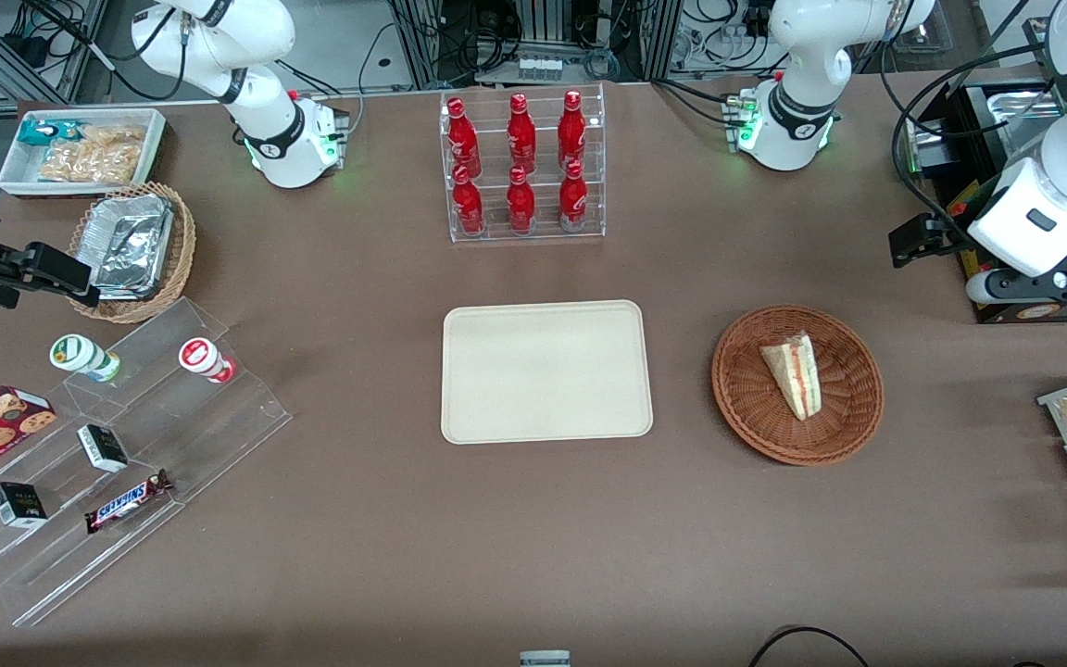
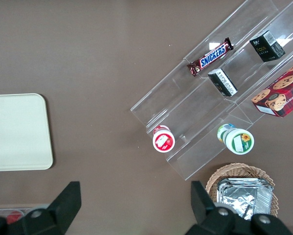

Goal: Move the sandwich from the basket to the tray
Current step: 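Move the left gripper over the wrapped sandwich in the wicker basket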

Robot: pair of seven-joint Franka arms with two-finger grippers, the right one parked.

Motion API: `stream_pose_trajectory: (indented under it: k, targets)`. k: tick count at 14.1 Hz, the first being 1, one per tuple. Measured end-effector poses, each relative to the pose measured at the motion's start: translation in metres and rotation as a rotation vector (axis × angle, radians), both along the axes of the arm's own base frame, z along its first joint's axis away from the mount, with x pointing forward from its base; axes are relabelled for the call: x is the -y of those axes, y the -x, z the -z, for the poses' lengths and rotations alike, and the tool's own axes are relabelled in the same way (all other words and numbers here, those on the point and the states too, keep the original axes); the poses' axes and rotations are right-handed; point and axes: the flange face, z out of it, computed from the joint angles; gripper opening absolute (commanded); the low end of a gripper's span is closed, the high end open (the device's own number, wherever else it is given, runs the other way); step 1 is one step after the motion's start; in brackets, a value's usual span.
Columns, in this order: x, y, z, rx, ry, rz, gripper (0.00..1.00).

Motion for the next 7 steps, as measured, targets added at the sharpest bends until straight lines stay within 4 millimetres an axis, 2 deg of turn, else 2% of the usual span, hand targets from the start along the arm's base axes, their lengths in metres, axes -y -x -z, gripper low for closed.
stream_pose_trajectory:
  k: [7]
  targets:
    - [0.0000, -0.0026, 0.0016, 0.006, 0.002, -0.001, 1.00]
